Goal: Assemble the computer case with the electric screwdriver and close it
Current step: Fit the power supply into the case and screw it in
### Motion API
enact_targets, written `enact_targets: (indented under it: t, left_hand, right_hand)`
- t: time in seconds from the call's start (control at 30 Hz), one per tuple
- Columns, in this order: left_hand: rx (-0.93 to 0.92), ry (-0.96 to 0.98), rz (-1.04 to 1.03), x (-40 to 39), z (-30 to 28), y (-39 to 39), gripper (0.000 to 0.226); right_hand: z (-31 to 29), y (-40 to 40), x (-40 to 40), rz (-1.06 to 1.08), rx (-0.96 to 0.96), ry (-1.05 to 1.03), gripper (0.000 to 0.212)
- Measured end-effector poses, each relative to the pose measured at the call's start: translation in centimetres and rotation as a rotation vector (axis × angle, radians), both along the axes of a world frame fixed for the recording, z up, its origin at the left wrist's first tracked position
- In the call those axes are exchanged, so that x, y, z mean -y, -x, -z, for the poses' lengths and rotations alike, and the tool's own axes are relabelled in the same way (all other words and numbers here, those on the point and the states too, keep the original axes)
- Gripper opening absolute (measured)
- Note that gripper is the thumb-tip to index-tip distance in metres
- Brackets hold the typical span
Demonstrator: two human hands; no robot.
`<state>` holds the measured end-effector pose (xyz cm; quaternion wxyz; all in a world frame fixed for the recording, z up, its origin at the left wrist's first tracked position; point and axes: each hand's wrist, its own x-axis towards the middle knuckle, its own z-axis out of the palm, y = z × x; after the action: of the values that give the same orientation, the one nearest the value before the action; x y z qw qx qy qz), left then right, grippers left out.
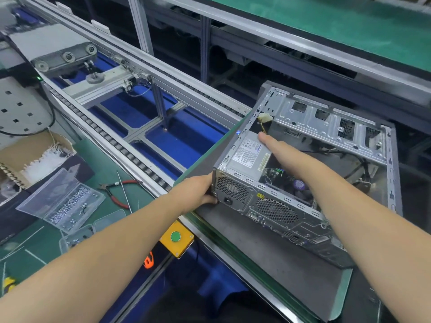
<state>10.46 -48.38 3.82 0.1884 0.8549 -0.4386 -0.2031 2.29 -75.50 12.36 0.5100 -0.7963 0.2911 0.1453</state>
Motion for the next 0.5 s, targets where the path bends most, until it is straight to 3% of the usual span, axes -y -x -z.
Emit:
enact_targets:
  t: [0.1, 0.3, 0.37, 0.5]
  left_hand:
    - [-0.037, 0.027, -0.036, -0.6, -0.8, 1.2, 0.06]
    - [-0.161, 0.221, -0.111, -2.6, -4.7, 1.7, 0.119]
    - [-0.055, 0.257, -0.084, -2.8, -6.7, 1.1, 0.122]
    - [0.414, 0.225, 0.172, -1.4, -9.7, 0.1, 0.11]
  right_hand:
    - [0.4, -0.1, -0.4, 0.039, 0.035, 0.026, 0.077]
    - [0.9, 0.0, -0.4, 0.121, 0.168, 0.028, 0.043]
    - [0.8, 0.2, -0.3, 0.162, 0.177, 0.02, 0.044]
    - [0.7, 0.3, -0.4, 0.111, 0.205, -0.001, 0.04]
